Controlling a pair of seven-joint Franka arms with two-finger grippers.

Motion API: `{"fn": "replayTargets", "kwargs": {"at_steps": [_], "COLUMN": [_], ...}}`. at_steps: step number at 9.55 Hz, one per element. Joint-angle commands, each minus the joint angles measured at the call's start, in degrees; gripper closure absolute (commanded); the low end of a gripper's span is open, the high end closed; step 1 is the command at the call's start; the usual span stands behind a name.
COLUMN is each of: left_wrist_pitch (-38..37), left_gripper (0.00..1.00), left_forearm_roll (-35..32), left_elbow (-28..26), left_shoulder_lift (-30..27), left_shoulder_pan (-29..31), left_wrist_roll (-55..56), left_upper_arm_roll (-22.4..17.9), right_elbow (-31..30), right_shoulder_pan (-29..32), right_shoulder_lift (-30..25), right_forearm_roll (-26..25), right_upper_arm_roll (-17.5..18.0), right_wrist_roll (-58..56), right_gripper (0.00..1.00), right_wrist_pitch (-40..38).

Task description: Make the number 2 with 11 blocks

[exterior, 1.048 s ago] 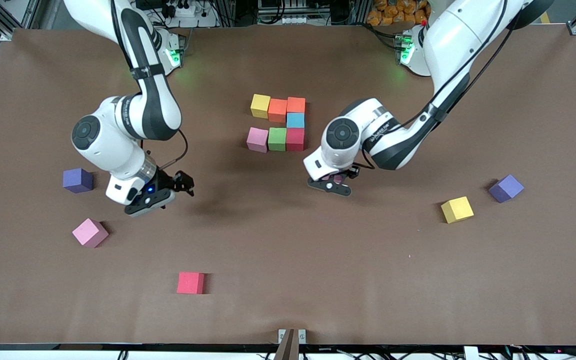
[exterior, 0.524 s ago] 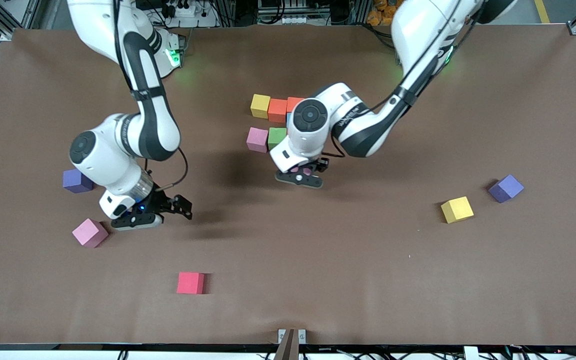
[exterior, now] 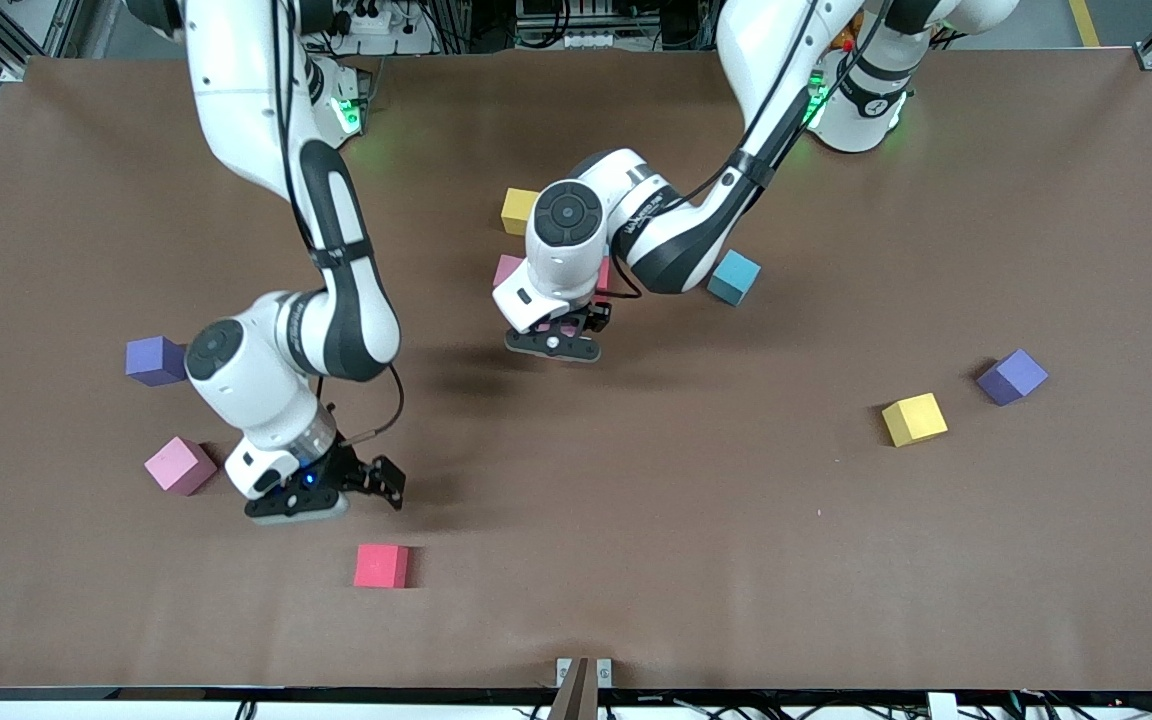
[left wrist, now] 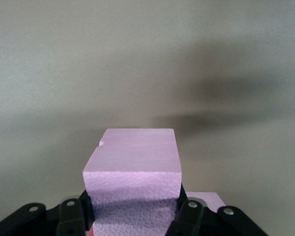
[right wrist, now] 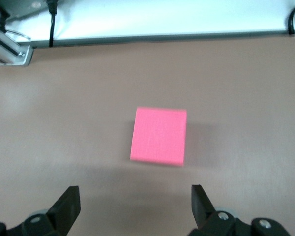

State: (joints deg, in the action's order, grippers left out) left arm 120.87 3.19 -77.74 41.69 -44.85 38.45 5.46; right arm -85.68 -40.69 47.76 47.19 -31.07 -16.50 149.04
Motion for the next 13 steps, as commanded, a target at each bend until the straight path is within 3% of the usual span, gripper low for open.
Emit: {"fn": "replayTargets", "kwargs": {"at_steps": [1,5,8,13], "left_wrist_pitch": [-0.20,3.30,4.63,0.17], "left_gripper": [1.00,1.00,1.00,1.00], "left_forearm_roll": [3.48,13.75,15.09,16.48], "left_elbow": [3.82,7.07,9.00,11.02], "left_shoulder_lift": [2.42,5.85,8.66,10.34], "left_shoulder_pan": [-2.51,-8.92,-11.04,-12.19], "left_wrist_roll": [-1.27,-1.27,-1.18,-2.24], "left_upper_arm_roll": [-2.81,-10.01,-10.90,-10.91], "right_elbow": [12.53,15.72,16.51,16.51], "right_shoulder_pan": [4.29,8.09,8.61,9.49], "right_shoulder_lift": [9.00,12.70,13.67,14.90], "right_forearm_roll": [0.01,-1.92,-2.01,-4.55], "right_upper_arm_roll": [0.74,4.96,7.51,7.69], "right_wrist_roll": [0.77,0.85,5.84,6.92], "right_gripper": [0.00,0.00,0.00,0.00], "right_wrist_pitch": [0.99,4.84,5.65,6.00]}}
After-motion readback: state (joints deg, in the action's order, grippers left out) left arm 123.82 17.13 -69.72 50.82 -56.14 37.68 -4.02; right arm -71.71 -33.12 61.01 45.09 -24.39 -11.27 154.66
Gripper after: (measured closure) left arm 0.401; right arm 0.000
